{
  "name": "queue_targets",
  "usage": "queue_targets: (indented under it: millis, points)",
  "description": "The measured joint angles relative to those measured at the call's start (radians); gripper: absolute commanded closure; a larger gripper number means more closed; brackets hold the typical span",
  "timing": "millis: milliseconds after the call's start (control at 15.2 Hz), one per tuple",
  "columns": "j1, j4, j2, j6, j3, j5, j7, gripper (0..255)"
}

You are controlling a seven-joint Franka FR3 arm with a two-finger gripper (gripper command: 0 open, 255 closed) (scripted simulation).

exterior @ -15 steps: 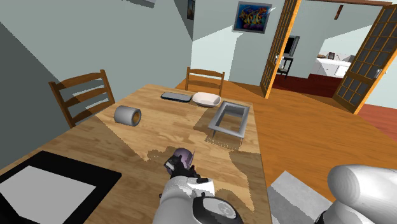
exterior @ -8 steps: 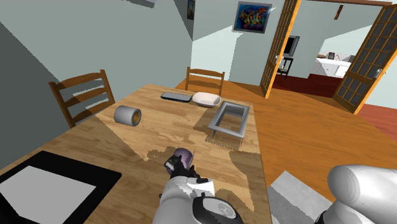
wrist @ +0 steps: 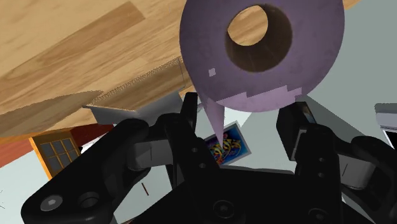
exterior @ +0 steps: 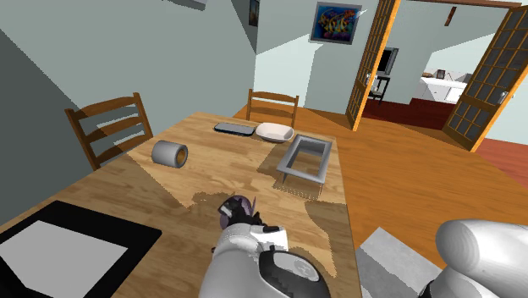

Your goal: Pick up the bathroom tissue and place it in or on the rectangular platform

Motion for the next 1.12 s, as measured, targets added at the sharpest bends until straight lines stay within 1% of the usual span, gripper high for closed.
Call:
queue_targets:
  millis: [1122]
  points:
    - [0.007, 0.029, 0.047, -0.07, -0.173, -0.078, -0.108, 255]
